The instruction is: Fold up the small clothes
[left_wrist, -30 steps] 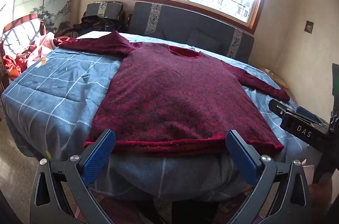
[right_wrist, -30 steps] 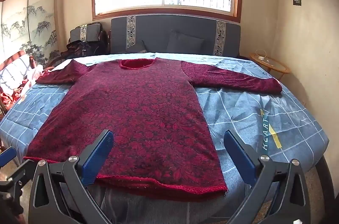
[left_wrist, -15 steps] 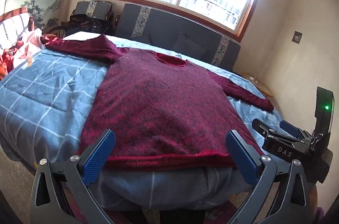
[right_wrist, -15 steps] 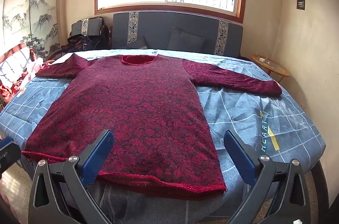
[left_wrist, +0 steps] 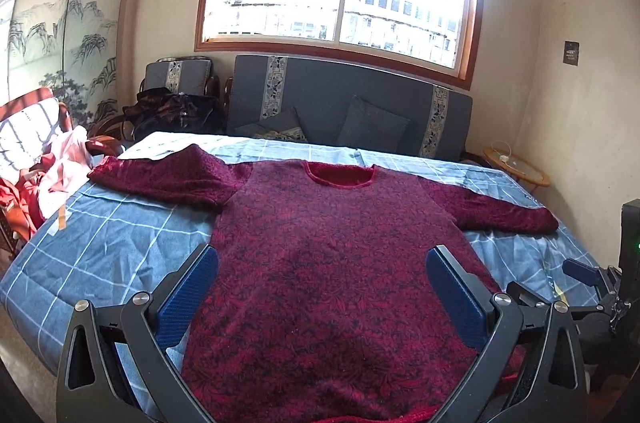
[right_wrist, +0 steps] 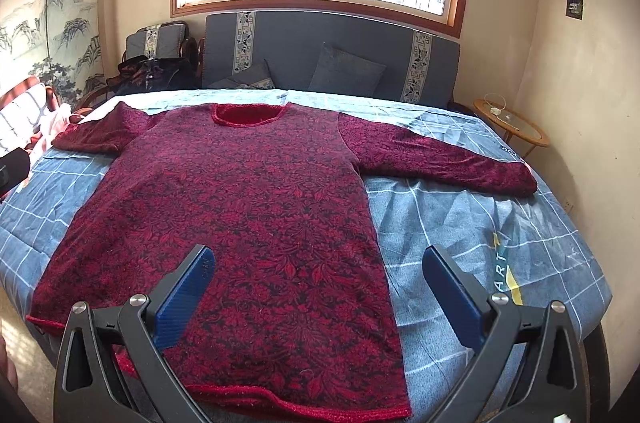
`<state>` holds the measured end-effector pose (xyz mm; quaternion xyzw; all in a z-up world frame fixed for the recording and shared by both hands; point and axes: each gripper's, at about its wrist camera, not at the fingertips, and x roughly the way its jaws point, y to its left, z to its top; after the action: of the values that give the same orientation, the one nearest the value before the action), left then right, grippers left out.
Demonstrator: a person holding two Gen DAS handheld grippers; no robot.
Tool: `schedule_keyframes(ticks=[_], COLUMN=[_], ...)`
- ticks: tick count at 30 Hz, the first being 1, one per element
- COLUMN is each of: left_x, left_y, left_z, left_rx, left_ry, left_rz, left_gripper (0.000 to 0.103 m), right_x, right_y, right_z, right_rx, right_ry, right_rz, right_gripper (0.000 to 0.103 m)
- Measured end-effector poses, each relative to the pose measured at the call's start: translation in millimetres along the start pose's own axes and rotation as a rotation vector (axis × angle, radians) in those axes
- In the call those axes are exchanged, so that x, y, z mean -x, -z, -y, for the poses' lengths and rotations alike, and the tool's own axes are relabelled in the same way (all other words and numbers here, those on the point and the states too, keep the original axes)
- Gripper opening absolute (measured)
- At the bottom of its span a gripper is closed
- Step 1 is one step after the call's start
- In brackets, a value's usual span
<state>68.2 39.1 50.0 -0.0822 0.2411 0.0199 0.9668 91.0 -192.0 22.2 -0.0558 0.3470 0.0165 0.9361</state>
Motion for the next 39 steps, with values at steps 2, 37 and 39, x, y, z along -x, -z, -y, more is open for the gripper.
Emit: schedule_keyframes(ticks=[2,37,39], left_x=[-14,-144,-145], left_y=[0,64,65], left_z=[-3,-76,-81], left_rx=[0.01,0.215,0.245], left_ry=[0.002,-0.037,-0.031], left_rz=[-0.023,-0.257,-0.259], left_gripper=[0.102,0.102,0.102], right_x=[-9,-239,-248], right_y=[-6,10,4], right_z=[3,453,460], right_rx=[-0.004,-1.029,-1.06], right_ry=[-0.002,-0.126,-0.141], right_rz=[-0.01,-0.131,-0.127], right_gripper=[0.103,0.067,0.067])
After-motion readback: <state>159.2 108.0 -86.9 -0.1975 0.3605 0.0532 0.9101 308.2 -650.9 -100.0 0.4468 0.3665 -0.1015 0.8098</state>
